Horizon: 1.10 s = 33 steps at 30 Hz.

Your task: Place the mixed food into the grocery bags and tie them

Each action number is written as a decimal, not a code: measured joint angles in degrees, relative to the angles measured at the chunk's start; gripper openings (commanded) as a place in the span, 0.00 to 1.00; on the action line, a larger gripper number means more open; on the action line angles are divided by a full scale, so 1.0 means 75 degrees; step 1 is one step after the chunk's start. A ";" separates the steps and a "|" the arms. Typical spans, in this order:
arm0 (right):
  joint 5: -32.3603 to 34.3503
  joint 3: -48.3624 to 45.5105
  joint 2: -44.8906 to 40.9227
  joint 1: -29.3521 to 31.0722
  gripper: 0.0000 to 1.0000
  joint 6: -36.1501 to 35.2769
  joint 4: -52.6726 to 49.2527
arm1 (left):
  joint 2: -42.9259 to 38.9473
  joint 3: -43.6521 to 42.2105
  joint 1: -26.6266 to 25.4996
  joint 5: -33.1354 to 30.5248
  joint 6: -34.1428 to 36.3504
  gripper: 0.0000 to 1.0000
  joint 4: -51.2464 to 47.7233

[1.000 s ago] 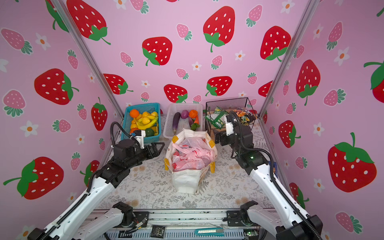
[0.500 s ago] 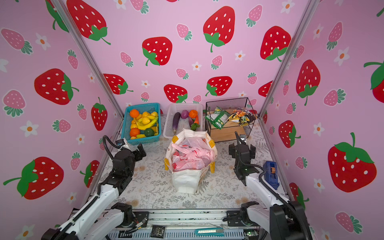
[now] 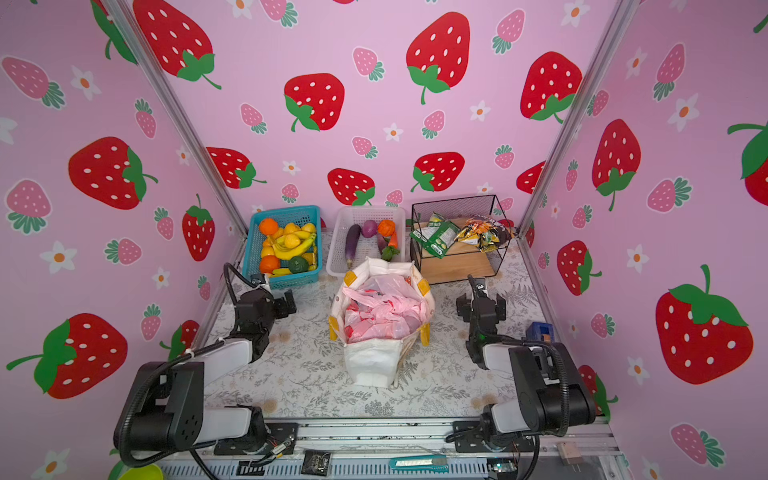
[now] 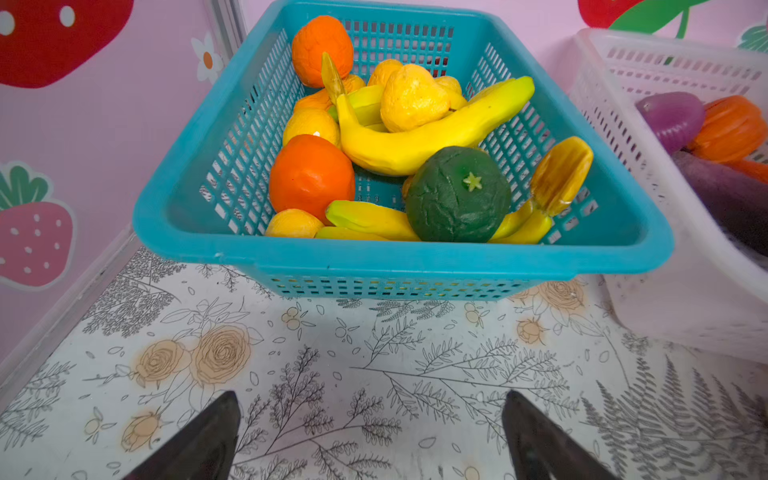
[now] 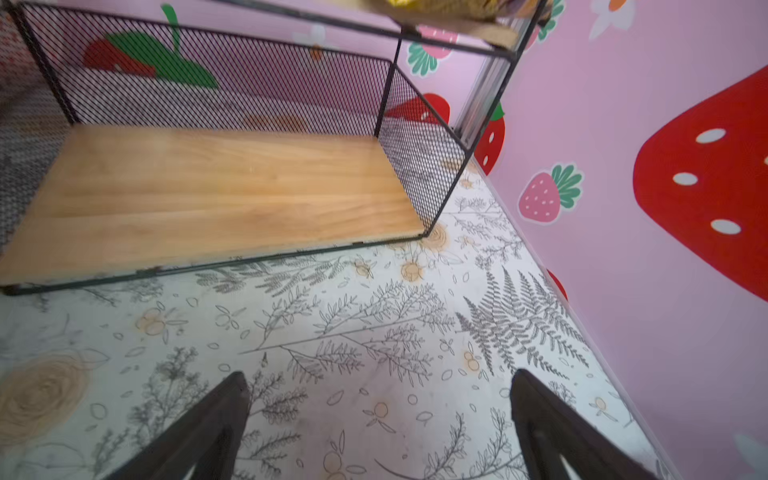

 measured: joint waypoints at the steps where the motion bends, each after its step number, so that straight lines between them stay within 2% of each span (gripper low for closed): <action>1: -0.0076 -0.0076 0.0000 -0.0015 1.00 -0.0052 0.0216 | 0.0251 -0.0035 0.0015 0.0009 0.0023 0.99 0.0274; 4: -0.0396 -0.0452 0.0108 -0.0125 1.00 -0.0146 0.1250 | 0.1110 -0.0058 0.0035 0.0201 0.0131 0.99 0.0793; 8: -0.0749 -0.0743 0.0889 -0.0338 1.00 -0.0146 0.2372 | 0.1317 -0.0070 0.0061 0.0568 0.0277 0.99 0.0778; 16: -0.1075 -0.0612 0.1084 -0.0548 1.00 -0.0073 0.2527 | 0.1309 -0.0052 0.0067 0.0781 0.0402 0.99 0.0921; 33: -0.1128 -0.0606 0.1084 -0.0548 1.00 -0.0070 0.2567 | 0.1309 -0.0050 0.0067 0.0784 0.0446 0.99 0.0924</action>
